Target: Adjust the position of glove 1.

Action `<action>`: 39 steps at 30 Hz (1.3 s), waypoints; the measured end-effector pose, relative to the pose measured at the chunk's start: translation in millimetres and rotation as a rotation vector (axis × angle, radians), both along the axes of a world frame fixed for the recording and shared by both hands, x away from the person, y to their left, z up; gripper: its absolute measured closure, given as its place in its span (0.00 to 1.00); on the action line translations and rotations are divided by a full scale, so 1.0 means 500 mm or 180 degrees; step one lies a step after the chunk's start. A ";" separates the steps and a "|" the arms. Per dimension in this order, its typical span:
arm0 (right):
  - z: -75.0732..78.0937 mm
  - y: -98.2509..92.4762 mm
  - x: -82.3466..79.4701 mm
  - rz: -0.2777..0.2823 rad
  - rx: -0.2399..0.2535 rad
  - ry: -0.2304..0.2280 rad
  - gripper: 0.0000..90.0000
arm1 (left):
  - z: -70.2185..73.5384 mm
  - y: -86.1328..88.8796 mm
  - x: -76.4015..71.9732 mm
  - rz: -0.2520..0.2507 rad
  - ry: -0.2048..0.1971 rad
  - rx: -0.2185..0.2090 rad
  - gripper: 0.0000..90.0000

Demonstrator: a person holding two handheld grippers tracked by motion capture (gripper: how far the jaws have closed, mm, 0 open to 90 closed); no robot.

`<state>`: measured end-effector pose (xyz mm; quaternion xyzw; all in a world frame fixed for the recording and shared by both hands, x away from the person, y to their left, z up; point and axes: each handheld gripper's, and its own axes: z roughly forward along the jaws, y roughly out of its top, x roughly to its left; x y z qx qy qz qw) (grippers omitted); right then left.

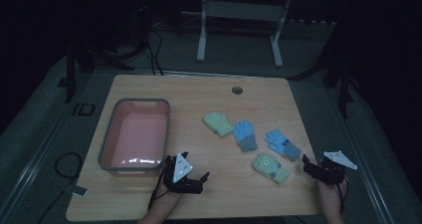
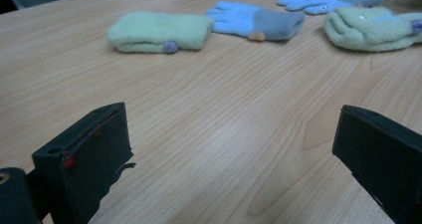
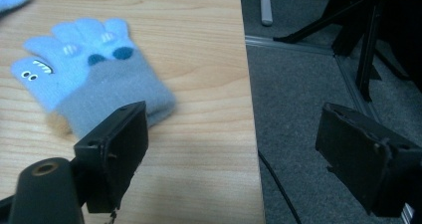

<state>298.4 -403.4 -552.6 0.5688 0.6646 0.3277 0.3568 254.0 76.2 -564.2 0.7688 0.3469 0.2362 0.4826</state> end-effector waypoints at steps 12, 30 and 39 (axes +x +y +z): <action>0.019 -0.009 -0.004 0.0088 0.0265 0.0118 0.14 | 0.000 0.007 -0.003 -0.0046 -0.0061 -0.0091 0.02; 0.158 0.044 0.043 0.0504 0.0149 0.0328 0.14 | 0.000 0.002 -0.007 -0.0088 -0.0110 -0.0016 0.02; 0.215 0.101 0.065 0.0987 0.0253 0.0244 0.23 | 0.000 0.001 -0.008 -0.0097 -0.0120 -0.0004 0.02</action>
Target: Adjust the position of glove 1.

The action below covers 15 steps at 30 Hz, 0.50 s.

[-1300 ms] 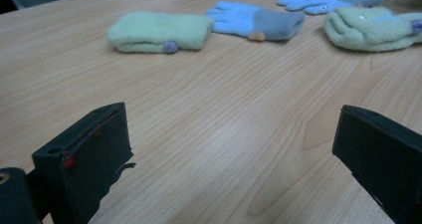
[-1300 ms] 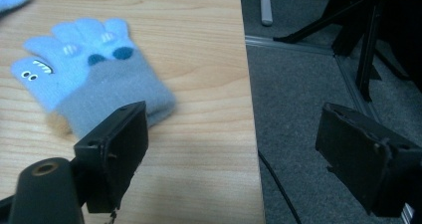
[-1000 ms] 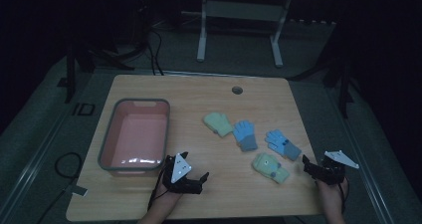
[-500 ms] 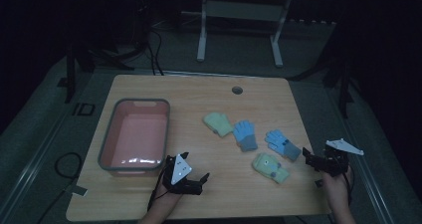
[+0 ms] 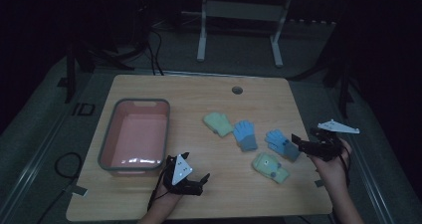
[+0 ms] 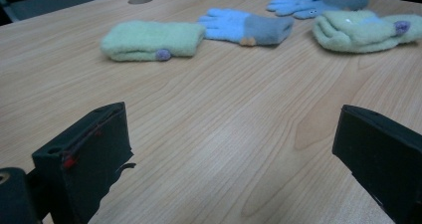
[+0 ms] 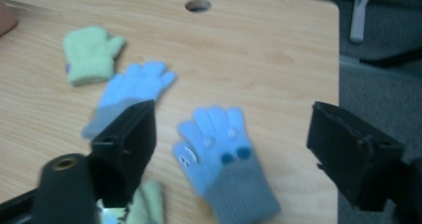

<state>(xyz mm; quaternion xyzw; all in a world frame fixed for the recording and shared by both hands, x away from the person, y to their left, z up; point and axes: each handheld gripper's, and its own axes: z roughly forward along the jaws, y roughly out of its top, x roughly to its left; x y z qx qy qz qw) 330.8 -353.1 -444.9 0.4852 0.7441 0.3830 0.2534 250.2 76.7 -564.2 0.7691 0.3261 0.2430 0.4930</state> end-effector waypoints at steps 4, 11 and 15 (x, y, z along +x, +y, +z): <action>0.011 0.022 0.009 0.0118 0.0034 -0.0002 0.24 | 0.000 0.000 0.000 -0.0004 0.0007 -0.0009 0.02; 0.024 0.097 0.045 0.0535 -0.0046 0.0144 0.15 | 0.000 0.000 0.000 -0.0023 0.0004 -0.0007 0.02; 0.021 0.142 0.056 0.0773 -0.0084 0.0222 0.14 | 0.000 0.002 0.000 -0.0025 0.0008 -0.0035 0.02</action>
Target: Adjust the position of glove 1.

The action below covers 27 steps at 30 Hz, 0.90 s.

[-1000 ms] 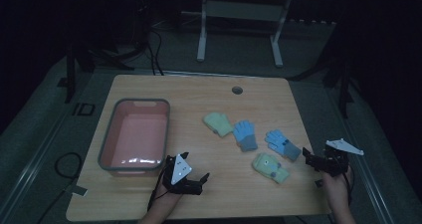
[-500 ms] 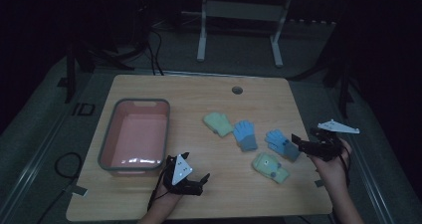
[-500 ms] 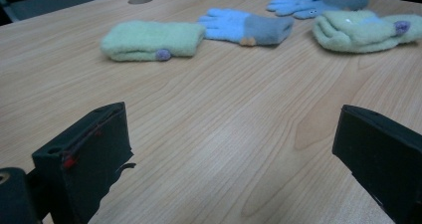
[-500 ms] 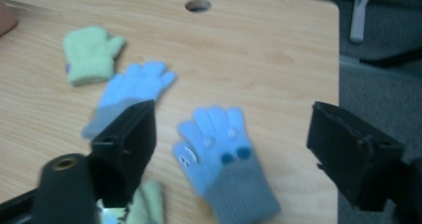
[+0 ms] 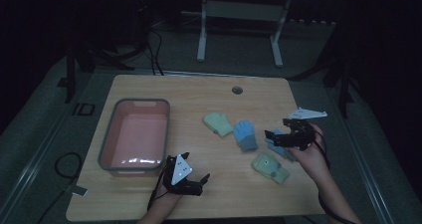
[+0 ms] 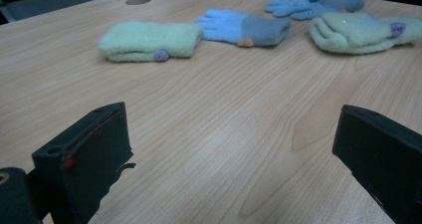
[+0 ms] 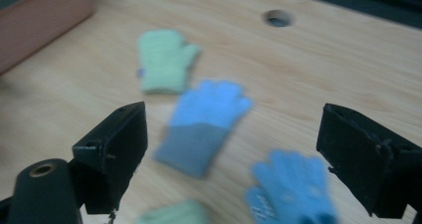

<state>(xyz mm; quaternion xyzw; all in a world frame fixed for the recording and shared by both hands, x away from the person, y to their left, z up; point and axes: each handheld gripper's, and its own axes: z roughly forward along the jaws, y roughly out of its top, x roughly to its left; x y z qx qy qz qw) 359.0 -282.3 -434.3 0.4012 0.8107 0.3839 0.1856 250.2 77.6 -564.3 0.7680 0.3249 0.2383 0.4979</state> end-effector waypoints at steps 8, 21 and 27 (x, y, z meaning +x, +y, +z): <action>-0.002 0.066 0.029 0.0226 -0.0050 0.0011 0.19 | 0.000 -0.001 -0.001 -0.0022 -0.0009 0.0021 0.02; -0.032 0.160 0.097 0.0289 -0.0258 0.0066 0.38 | 0.000 0.001 0.000 -0.0048 0.0003 0.0003 0.02; -0.043 0.198 0.122 0.0410 -0.0280 0.0120 0.45 | 0.000 0.001 0.000 -0.0049 0.0001 -0.0012 0.02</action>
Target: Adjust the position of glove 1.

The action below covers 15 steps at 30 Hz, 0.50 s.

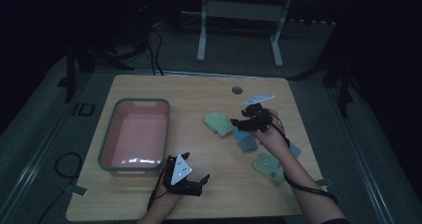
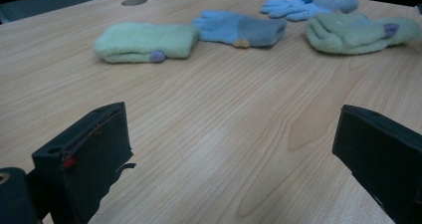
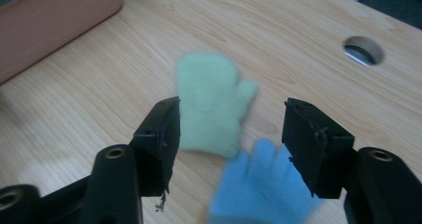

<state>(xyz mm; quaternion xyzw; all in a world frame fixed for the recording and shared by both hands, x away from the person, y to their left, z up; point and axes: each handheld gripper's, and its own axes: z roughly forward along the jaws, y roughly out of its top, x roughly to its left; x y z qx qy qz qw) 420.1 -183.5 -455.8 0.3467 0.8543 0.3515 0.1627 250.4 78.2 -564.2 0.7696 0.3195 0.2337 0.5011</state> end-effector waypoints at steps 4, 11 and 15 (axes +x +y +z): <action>-0.012 0.021 0.020 0.0045 -0.0032 0.0038 0.50 | 0.000 0.004 0.003 -0.0008 0.0044 -0.0072 0.02; -0.049 0.052 0.052 0.0114 -0.0113 0.0084 0.64 | 0.000 0.001 0.000 -0.0039 0.0018 -0.0035 0.02; -0.068 0.066 0.072 0.0189 -0.0065 0.0175 0.67 | 0.000 0.001 0.000 -0.0045 0.0010 -0.0032 0.02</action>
